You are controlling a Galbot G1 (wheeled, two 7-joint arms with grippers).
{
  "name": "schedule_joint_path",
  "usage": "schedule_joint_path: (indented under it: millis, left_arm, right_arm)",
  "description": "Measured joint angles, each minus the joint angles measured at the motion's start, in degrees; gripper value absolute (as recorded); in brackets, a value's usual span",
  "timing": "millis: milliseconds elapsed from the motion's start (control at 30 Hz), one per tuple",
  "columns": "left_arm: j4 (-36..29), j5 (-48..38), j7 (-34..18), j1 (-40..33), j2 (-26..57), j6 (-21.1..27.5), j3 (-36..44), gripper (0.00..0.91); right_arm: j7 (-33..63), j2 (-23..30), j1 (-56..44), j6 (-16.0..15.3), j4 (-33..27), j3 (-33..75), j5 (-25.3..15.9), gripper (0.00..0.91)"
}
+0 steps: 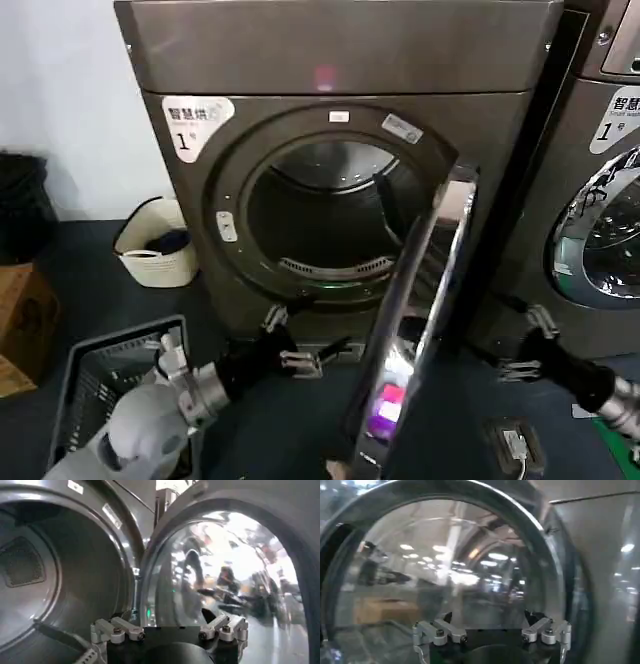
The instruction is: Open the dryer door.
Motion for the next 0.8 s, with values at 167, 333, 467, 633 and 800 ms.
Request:
schedule_joint_path:
  millis: [167, 333, 467, 633, 800]
  left_arm:
    - [-0.5, -0.4, 0.4, -0.7, 1.1, 0.0, 1.6, 0.907]
    - [-0.6, -0.6, 0.5, -1.9, 1.9, 0.0, 3.8, 0.907]
    - [-0.3, -0.3, 0.4, -3.1, 2.0, -0.4, 6.2, 0.907]
    - [0.2, -0.2, 0.4, -5.3, 1.7, -1.1, 9.9, 0.907]
    - [1.0, 0.6, 0.5, -7.2, 0.8, -1.8, 13.5, 0.907]
  right_arm:
    - [6.5, 1.0, -1.2, -1.3, 1.2, 4.8, 1.7, 0.907]
    - [17.4, 2.3, -3.2, 0.0, 2.7, 9.5, 2.0, 0.907]
    - [23.7, 2.7, -4.5, -0.3, 3.3, 12.3, 1.6, 0.907]
    - [31.0, 2.5, -6.2, -4.5, 4.0, 15.9, -0.9, 0.907]
    - [39.0, 2.5, -8.3, -6.3, 4.7, 19.0, -4.7, 0.907]
